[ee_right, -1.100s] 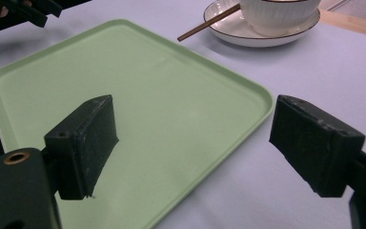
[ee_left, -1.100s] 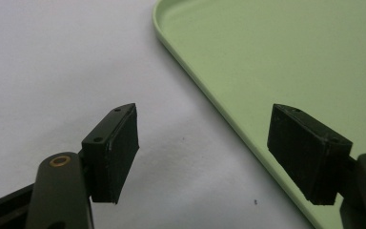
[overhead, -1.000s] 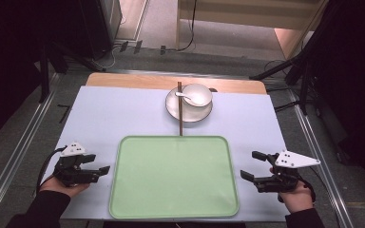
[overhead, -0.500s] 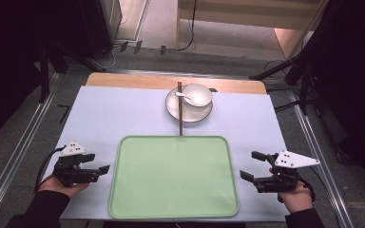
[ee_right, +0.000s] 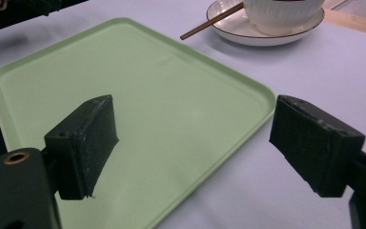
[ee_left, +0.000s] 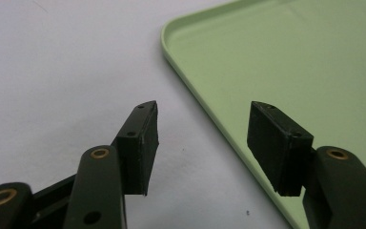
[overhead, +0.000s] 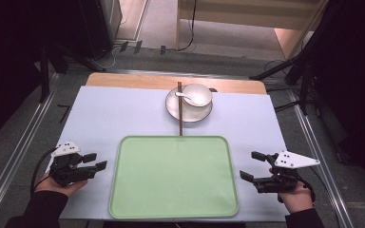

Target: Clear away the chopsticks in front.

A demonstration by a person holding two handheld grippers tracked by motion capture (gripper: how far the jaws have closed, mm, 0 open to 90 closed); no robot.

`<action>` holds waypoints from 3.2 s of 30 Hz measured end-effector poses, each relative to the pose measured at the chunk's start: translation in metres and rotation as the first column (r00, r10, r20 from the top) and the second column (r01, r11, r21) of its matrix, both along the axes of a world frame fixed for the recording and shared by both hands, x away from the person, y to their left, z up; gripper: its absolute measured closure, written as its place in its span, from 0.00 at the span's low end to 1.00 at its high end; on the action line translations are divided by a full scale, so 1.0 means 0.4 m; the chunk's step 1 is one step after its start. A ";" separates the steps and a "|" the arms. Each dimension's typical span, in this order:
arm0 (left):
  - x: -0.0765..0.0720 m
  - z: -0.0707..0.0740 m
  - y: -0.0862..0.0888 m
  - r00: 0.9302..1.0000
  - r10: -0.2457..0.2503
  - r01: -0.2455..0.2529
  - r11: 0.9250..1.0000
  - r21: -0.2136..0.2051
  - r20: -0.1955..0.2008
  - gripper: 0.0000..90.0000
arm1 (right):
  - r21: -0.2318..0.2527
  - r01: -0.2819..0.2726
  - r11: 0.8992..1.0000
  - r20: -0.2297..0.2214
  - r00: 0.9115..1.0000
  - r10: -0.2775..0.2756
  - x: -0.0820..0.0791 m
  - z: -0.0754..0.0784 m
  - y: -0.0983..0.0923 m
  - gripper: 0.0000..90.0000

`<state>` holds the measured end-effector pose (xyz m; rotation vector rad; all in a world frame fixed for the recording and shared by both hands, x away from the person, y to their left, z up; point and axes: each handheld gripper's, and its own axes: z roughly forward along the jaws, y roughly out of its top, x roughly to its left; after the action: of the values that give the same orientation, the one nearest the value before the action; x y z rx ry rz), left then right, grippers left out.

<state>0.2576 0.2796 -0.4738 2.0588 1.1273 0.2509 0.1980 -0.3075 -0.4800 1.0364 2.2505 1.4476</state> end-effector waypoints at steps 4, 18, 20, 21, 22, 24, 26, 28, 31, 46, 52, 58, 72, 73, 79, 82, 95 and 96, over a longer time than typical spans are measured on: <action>0.000 0.005 -0.001 1.000 0.013 -0.013 1.000 -0.013 -0.015 0.54 | 0.000 -0.001 1.000 0.001 1.000 0.001 0.000 0.000 0.000 0.19; 0.018 0.033 -0.026 0.996 0.051 -0.053 0.998 -0.036 -0.069 0.48 | -0.003 0.000 1.000 -0.001 1.000 0.000 0.000 -0.001 0.001 0.18; 0.030 0.041 -0.036 0.995 0.050 -0.054 0.997 -0.049 -0.084 0.46 | -0.004 0.003 1.000 -0.004 1.000 -0.003 0.000 -0.002 0.001 0.18; 0.034 0.046 -0.042 0.995 0.047 -0.051 0.998 -0.040 -0.088 0.46 | -0.005 0.004 1.000 -0.004 1.000 -0.004 0.000 -0.002 0.000 0.18; 0.038 0.048 -0.048 0.995 0.044 -0.047 0.998 -0.032 -0.087 0.47 | -0.003 0.006 1.000 -0.003 1.000 -0.006 0.000 -0.002 0.000 0.18; 0.048 0.056 -0.064 0.996 0.034 -0.034 0.999 0.000 -0.086 0.47 | 0.000 0.007 1.000 0.001 1.000 -0.007 0.000 -0.001 0.000 0.18; 0.063 0.065 -0.078 0.995 0.012 -0.012 1.000 0.004 -0.100 0.46 | 0.001 0.007 1.000 0.002 1.000 -0.007 0.000 -0.001 0.000 0.18; 0.080 0.075 -0.092 0.995 0.001 -0.001 1.000 0.004 -0.102 0.45 | -0.003 0.005 1.000 0.000 1.000 -0.005 0.000 -0.001 0.001 0.18; 0.108 0.088 -0.114 0.995 -0.006 0.007 1.000 0.016 -0.104 0.43 | -0.001 0.005 1.000 0.001 1.000 -0.005 0.000 -0.001 0.001 0.18; 0.260 0.114 -0.243 0.991 -0.025 0.032 0.998 0.056 -0.129 0.39 | 0.002 0.003 1.000 0.001 1.000 -0.003 -0.001 -0.001 0.001 0.18; 0.324 0.117 -0.313 0.991 -0.036 0.043 0.998 0.054 -0.127 0.38 | 0.003 0.002 1.000 0.003 1.000 -0.002 -0.001 -0.001 0.000 0.18; 0.379 0.108 -0.360 0.989 -0.033 0.039 0.999 0.037 -0.147 0.42 | 0.007 -0.002 1.000 0.003 1.000 0.002 -0.001 -0.001 0.001 0.19; 0.478 0.057 -0.509 0.990 -0.015 0.032 0.993 0.116 -0.142 0.43 | 0.007 -0.008 1.000 0.002 1.000 0.008 0.002 0.000 0.001 0.19; 0.482 0.052 -0.516 0.989 -0.009 0.026 0.993 0.113 -0.148 0.43 | 0.008 -0.008 1.000 0.002 1.000 0.008 0.002 0.000 0.001 0.19; 0.503 0.022 -0.564 0.988 0.015 0.002 0.994 0.110 -0.154 0.45 | 0.012 -0.011 1.000 0.006 1.000 0.011 0.001 0.001 -0.001 0.19; 0.512 0.014 -0.586 0.988 0.022 -0.005 0.994 0.113 -0.151 0.47 | 0.012 -0.013 1.000 0.007 1.000 0.012 0.001 0.001 -0.003 0.19; 0.531 -0.026 -0.631 0.982 0.053 -0.033 0.993 0.115 -0.179 0.58 | 0.017 -0.013 1.000 0.011 1.000 0.013 -0.001 -0.002 -0.010 0.19; 0.532 -0.027 -0.634 0.983 0.056 -0.036 0.993 0.114 -0.177 0.59 | 0.017 -0.015 1.000 0.009 1.000 0.015 0.000 -0.002 -0.011 0.19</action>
<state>0.4706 0.0261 -0.4848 2.1901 1.2965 0.1548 0.1978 -0.3117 -0.4806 1.0188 2.2482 1.4764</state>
